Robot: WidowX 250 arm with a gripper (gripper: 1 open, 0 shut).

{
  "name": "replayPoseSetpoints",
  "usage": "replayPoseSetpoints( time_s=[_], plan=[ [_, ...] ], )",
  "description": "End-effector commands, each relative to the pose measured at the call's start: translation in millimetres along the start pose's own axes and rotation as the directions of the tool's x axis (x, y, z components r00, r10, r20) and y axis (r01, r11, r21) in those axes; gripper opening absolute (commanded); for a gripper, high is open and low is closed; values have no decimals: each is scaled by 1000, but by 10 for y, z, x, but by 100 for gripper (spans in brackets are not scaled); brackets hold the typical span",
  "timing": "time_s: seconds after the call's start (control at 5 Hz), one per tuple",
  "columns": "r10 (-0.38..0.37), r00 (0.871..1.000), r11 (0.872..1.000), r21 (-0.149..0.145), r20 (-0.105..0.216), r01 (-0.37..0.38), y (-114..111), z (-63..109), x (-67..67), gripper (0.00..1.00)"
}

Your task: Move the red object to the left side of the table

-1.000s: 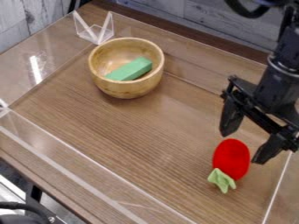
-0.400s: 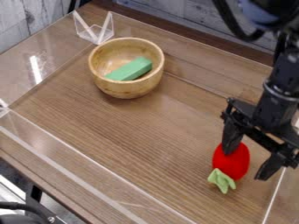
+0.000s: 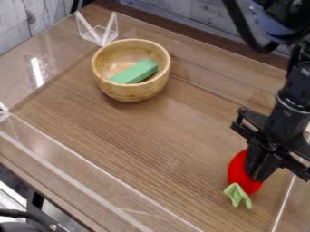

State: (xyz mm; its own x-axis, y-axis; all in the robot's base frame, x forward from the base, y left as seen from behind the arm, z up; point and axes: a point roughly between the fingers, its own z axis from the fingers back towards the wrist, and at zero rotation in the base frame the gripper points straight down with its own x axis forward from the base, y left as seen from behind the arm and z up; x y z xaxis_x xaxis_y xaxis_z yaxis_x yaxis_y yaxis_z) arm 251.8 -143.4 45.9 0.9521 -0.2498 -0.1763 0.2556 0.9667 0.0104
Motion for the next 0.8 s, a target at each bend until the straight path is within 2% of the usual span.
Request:
replayPoseSetpoints(
  time_s=[0.0,0.2,0.4,0.6],
  plan=[
    [-14,1000,1000,2,28,14,-16,111,50,100],
    [-18,1000,1000,7,25,18,2,133,63,100],
    [-25,1000,1000,8,13,25,36,55,-5,0],
    [-2,998,1000,30,61,0,140,284,-21,0]
  ],
)
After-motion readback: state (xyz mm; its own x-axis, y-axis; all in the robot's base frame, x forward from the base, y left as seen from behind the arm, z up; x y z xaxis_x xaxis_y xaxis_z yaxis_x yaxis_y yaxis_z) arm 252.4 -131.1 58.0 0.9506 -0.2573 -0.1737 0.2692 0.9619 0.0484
